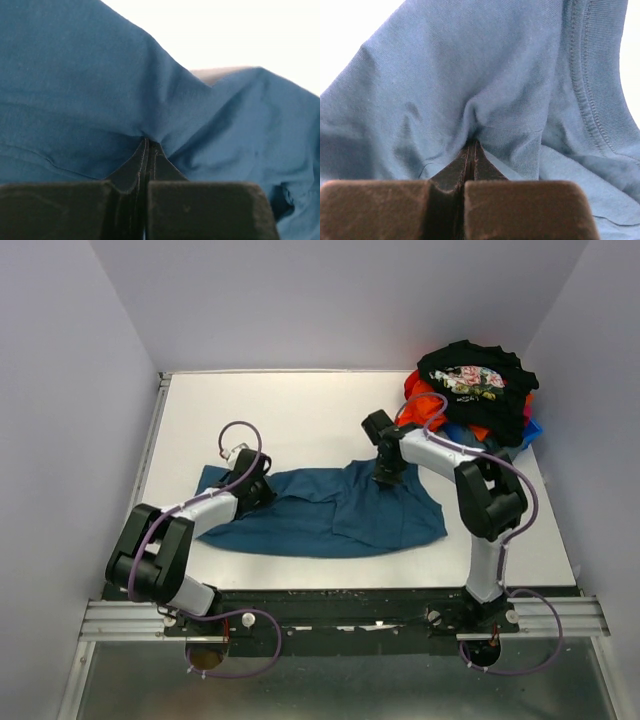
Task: Fold and stack the t-shirts
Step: Rotate the tshirt 90 degrees
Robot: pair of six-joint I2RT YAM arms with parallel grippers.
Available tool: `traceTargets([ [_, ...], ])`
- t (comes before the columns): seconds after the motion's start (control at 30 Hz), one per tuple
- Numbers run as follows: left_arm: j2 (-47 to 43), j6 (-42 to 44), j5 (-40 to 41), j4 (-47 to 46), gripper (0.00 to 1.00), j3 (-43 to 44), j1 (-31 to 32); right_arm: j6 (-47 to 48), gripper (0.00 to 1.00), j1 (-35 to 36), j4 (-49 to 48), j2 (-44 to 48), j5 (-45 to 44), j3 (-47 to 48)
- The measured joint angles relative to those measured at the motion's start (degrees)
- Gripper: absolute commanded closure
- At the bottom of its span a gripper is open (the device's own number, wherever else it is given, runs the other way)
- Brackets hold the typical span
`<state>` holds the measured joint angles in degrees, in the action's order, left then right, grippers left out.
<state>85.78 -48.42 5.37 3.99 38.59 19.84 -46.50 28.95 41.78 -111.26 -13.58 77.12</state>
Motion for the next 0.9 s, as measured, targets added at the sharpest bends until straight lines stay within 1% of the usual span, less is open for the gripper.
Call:
traceTargets([
  [0.1, -1.9, -2.3, 0.2, 0.2, 1.0, -1.8, 2.7, 1.1, 0.99, 1.1, 3.2, -4.8, -0.2, 7.3],
  [0.17, -3.5, -4.3, 0.5, 0.2, 1.0, -3.4, 5.7, 2.0, 0.99, 1.9, 5.3, -9.2, -0.1, 14.3],
  [0.3, -7.9, -10.4, 2.0, -0.5, 1.0, -7.8, 14.4, 5.0, 0.99, 3.0, 8.3, -18.6, 2.2, 29.5],
  [0.37, -10.0, -14.2, 2.6, -1.7, 1.0, -10.3, 18.6, 6.3, 0.99, 3.1, 9.4, -22.2, 3.0, 35.6],
  [0.47, -13.2, -18.8, 3.3, -2.8, 1.0, -13.4, 23.8, 8.2, 0.99, 3.3, 9.6, -24.4, 4.2, 39.3],
  [0.53, -14.6, -20.2, 4.3, -2.0, 1.0, -14.0, 25.8, 9.4, 0.99, 3.3, 10.4, -25.2, 5.0, 41.0],
  [0.63, -17.6, -20.6, 6.3, 0.3, 0.92, -14.0, 28.7, 11.3, 0.9, 3.2, 11.6, -26.9, 5.7, 45.4],
  [0.67, -18.7, -20.4, 6.7, 0.9, 0.91, -13.9, 29.0, 12.0, 0.85, 3.2, 11.6, -27.1, 5.9, 46.4],
  [0.7, -20.0, -20.1, 6.8, 1.6, 0.88, -13.7, 28.7, 12.7, 0.77, 3.2, 11.5, -27.0, 6.0, 46.8],
  [0.73, -21.6, -19.1, 6.6, 2.4, 0.83, -13.1, 27.0, 13.6, 0.7, 3.2, 11.2, -26.4, 6.1, 46.8],
  [0.77, -22.6, -18.4, 6.6, 2.9, 0.75, -12.4, 25.4, 14.3, 0.66, 3.2, 10.1, -25.4, 6.5, 45.7],
  [0.8, -23.6, -17.1, 6.4, 3.6, 0.55, -11.2, 22.9, 15.0, 0.63, 3.2, 8.9, -23.7, 6.8, 43.6],
  [0.83, -24.3, -15.9, 6.1, 3.9, 0.4, -10.2, 20.7, 15.8, 0.6, 3.2, 7.5, -21.3, 7.2, 40.6],
  [0.87, -25.0, -14.2, 5.6, 4.0, 0.29, -9.1, 18.8, 16.2, 0.56, 3.2, 6.3, -18.5, 7.6, 37.1],
  [0.9, -25.5, -12.4, 5.0, 4.0, 0.23, -7.7, 16.3, 16.6, 0.53, 3.2, 5.3, -15.9, 7.9, 34.0],
])
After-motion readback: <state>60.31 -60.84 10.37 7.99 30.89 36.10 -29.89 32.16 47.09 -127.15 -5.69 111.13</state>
